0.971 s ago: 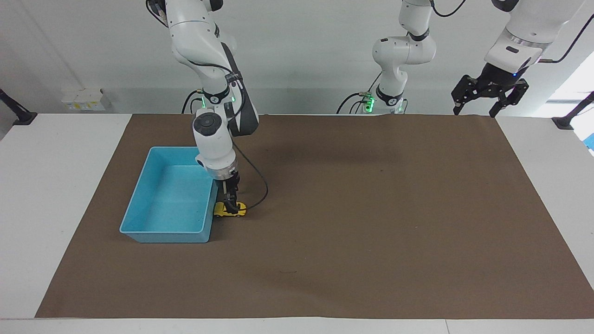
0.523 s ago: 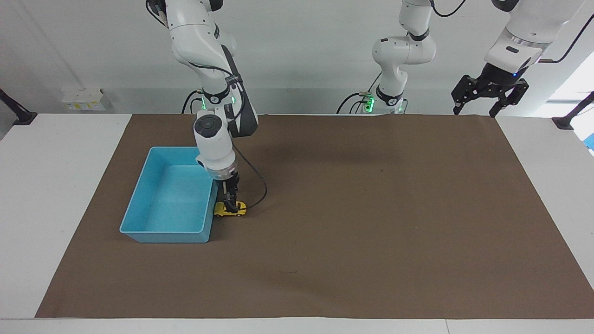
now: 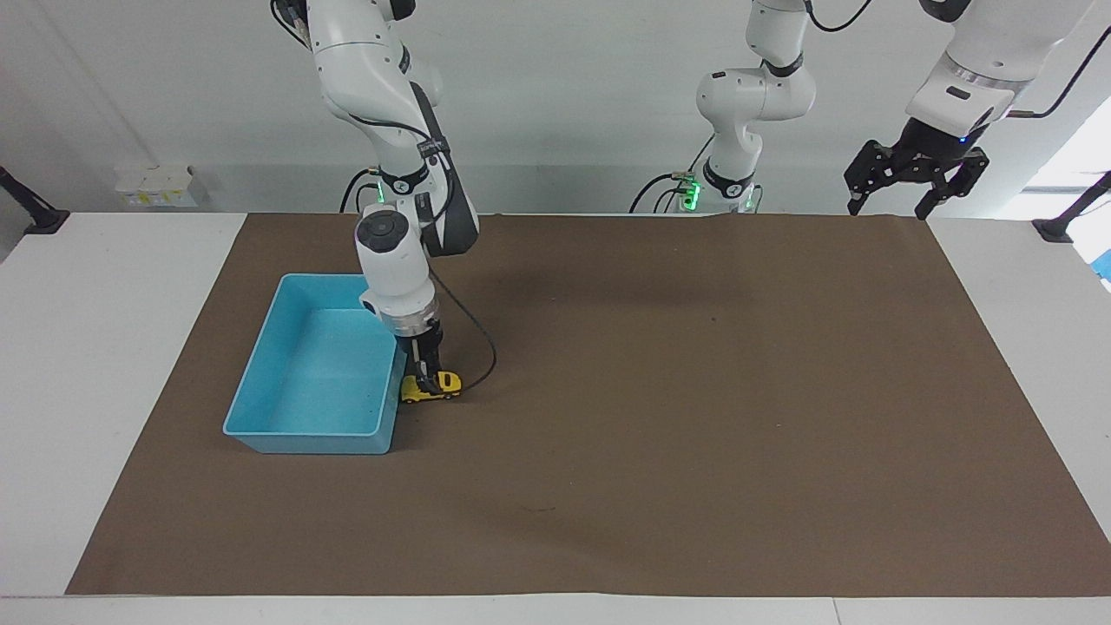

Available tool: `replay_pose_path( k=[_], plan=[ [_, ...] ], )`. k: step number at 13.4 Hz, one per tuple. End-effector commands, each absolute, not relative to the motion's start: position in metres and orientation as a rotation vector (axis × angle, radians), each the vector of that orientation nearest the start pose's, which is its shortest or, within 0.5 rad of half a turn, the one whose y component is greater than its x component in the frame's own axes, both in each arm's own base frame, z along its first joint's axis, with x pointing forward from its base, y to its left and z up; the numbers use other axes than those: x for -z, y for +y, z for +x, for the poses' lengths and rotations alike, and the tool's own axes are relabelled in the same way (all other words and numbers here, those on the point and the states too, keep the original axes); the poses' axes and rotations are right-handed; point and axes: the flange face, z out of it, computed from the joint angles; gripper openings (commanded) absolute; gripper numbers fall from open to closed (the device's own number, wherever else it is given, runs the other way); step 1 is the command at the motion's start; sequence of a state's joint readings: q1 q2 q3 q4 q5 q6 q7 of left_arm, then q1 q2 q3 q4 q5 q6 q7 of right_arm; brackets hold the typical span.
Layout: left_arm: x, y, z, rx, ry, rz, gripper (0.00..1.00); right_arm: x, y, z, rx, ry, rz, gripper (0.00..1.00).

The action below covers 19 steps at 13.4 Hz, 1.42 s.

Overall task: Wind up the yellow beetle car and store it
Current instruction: 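Grasp the yellow car beside the box with the right gripper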

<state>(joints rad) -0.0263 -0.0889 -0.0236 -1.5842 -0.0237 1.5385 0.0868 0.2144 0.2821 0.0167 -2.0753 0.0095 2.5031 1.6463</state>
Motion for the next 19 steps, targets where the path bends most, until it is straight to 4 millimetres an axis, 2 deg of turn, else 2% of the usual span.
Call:
replay_pose_path(
  k=[1,5,11,16,19],
  plan=[
    [-0.665,-0.027,0.521,0.059,0.201,-3.153,1.00,-0.308,0.132,0.585,0.108,1.961,-2.325,0.00],
    [-0.665,-0.027,0.521,0.059,0.201,-3.153,1.00,-0.333,0.139,0.593,0.094,1.931,-2.368,0.00],
    [-0.665,-0.027,0.521,0.059,0.201,-3.153,1.00,-0.360,0.162,0.582,0.054,1.799,-2.457,0.00],
    [-0.665,-0.027,0.521,0.059,0.201,-3.153,1.00,-0.402,0.163,0.569,-0.026,1.673,-2.499,0.00],
    [-0.665,-0.027,0.521,0.059,0.201,-3.153,1.00,-0.439,0.162,0.563,-0.046,1.603,-2.557,0.00]
  ],
)
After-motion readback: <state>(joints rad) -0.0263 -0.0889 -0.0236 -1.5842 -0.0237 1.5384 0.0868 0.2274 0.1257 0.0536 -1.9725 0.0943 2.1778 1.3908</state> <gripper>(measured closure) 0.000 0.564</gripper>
